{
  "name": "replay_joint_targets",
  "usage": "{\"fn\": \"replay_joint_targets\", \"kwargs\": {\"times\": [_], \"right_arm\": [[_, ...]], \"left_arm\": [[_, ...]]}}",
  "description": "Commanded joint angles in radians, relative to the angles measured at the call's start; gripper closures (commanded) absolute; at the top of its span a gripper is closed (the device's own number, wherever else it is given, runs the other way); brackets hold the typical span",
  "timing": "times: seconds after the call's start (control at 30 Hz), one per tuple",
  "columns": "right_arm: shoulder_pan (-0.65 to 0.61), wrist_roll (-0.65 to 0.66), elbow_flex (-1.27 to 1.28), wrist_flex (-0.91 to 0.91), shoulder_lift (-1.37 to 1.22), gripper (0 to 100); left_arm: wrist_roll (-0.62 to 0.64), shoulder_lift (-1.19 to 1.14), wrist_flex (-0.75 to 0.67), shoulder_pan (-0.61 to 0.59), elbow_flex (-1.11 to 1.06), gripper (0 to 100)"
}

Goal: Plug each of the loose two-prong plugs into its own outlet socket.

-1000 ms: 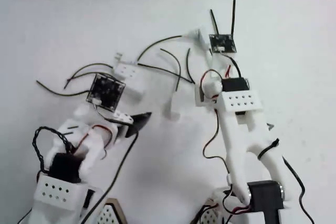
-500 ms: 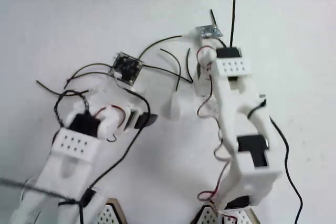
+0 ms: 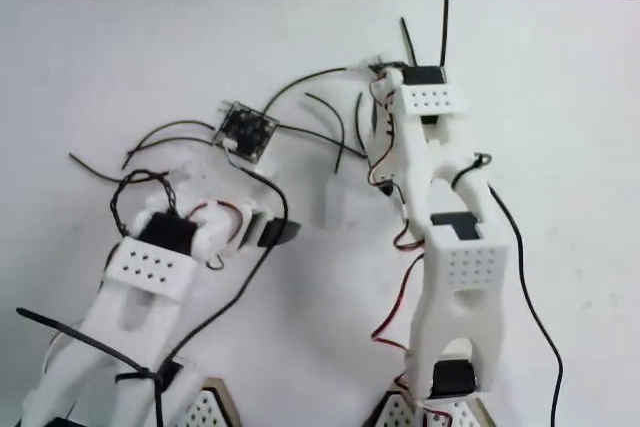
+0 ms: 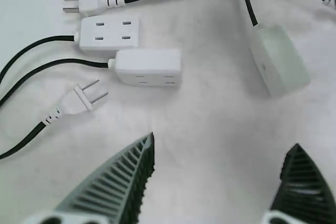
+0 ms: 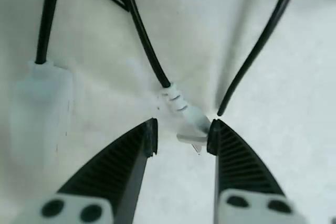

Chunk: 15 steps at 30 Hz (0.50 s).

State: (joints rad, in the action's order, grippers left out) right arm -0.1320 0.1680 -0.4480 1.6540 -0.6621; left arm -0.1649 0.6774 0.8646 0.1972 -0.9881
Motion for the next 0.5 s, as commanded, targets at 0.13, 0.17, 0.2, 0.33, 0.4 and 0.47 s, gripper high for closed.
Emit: {"fn": "replay_joint_targets", "kwargs": {"times": [0.13, 0.17, 0.2, 0.33, 0.4, 0.47], "right_arm": [[-0.019, 0.002, -0.052, 0.044, -0.030, 88.1], [-0.024, 0.002, -0.052, 0.044, -0.030, 90.9], [-0.025, 0.002, -0.052, 0.044, -0.030, 93.3], [-0.030, 0.002, -0.051, 0.045, -0.030, 98.0], [-0.036, 0.002, -0.051, 0.059, -0.028, 98.1], [-0.047, 0.000, -0.051, 0.061, -0.028, 98.0]], "left_arm": [[0.009, 0.039, -0.015, -0.042, 0.003, 63], [0.009, 0.039, -0.015, -0.042, 0.003, 63], [0.009, 0.036, -0.015, -0.042, 0.003, 63], [0.009, 0.035, -0.015, -0.042, 0.003, 63], [0.009, 0.035, -0.015, -0.042, 0.003, 63], [0.009, 0.035, -0.015, -0.042, 0.003, 63]]}}
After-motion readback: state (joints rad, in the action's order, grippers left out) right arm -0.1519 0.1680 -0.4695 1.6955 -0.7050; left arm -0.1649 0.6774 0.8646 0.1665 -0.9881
